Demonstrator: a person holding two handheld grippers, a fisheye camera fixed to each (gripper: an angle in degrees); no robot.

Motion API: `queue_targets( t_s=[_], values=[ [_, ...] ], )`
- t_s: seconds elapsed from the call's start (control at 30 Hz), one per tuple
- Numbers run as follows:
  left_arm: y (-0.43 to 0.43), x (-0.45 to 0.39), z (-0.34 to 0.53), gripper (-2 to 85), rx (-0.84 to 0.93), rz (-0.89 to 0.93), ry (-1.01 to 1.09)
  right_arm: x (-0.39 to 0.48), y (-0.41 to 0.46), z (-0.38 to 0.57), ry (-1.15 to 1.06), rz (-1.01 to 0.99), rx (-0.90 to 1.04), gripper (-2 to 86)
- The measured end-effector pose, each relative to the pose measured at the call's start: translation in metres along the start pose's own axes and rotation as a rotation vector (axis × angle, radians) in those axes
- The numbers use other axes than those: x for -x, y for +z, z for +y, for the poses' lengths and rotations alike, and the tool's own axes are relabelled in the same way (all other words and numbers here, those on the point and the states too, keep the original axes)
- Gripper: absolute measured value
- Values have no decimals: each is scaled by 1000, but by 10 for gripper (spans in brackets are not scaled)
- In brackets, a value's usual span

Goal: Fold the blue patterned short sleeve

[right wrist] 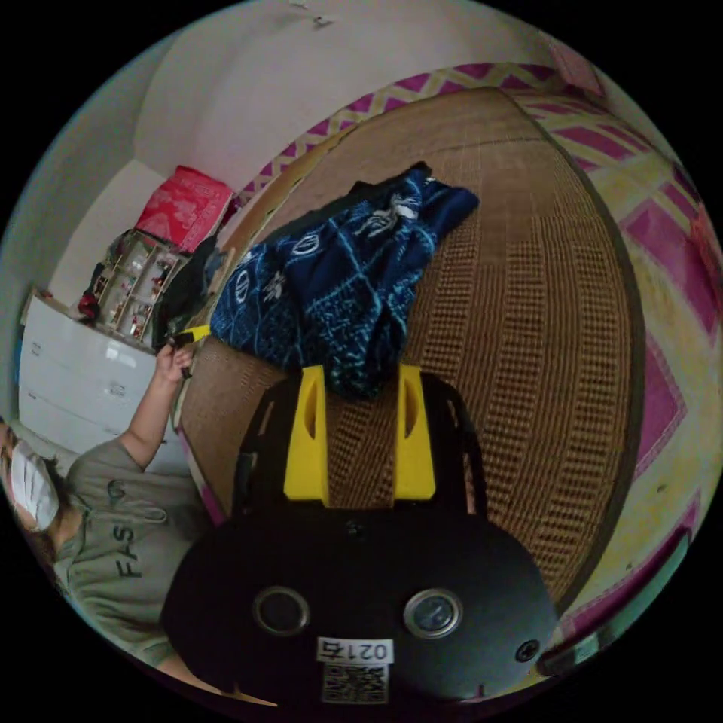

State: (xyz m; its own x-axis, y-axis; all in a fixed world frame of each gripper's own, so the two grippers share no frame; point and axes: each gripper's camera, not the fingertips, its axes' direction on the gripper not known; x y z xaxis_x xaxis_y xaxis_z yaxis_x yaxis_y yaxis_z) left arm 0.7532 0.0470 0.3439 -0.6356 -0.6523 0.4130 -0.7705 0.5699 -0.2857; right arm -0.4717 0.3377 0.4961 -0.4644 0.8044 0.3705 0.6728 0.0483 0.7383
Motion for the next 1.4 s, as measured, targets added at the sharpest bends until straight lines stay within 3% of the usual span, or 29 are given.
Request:
queue_targets(
  t_s=[0.07,0.17,0.3,0.47,0.6,0.7,0.77,0.9,1.07,1.27,1.4],
  values=[
    [12,-4,6,53,34,-96,-16,-4,9,-2,28,-54,-24,18],
    [3,-6,19,11,61,-63,-12,4,4,8,34,-80,-55,1],
    [-21,-12,52,-4,133,-61,39,51,-2,45,-122,-87,58,-4],
    [-39,-13,126,-2,223,-187,83,146,35,142,-311,-194,233,1],
    [-55,-7,179,14,58,-199,44,193,67,185,-405,-95,296,23],
    [-75,-21,230,38,-136,-182,27,178,33,183,-359,-32,192,60],
    [-74,-48,267,74,-192,-75,64,137,-10,166,-246,-56,31,79],
    [-37,-95,305,112,-152,121,74,73,-26,119,-126,-26,-40,103],
    [23,-134,341,123,-112,415,-60,2,4,32,-25,-168,66,113],
    [53,-145,361,145,-78,560,-171,-36,32,-21,-33,-288,244,128],
    [48,-151,364,147,-76,547,-174,-42,42,-35,-72,-356,311,134]
  ],
)
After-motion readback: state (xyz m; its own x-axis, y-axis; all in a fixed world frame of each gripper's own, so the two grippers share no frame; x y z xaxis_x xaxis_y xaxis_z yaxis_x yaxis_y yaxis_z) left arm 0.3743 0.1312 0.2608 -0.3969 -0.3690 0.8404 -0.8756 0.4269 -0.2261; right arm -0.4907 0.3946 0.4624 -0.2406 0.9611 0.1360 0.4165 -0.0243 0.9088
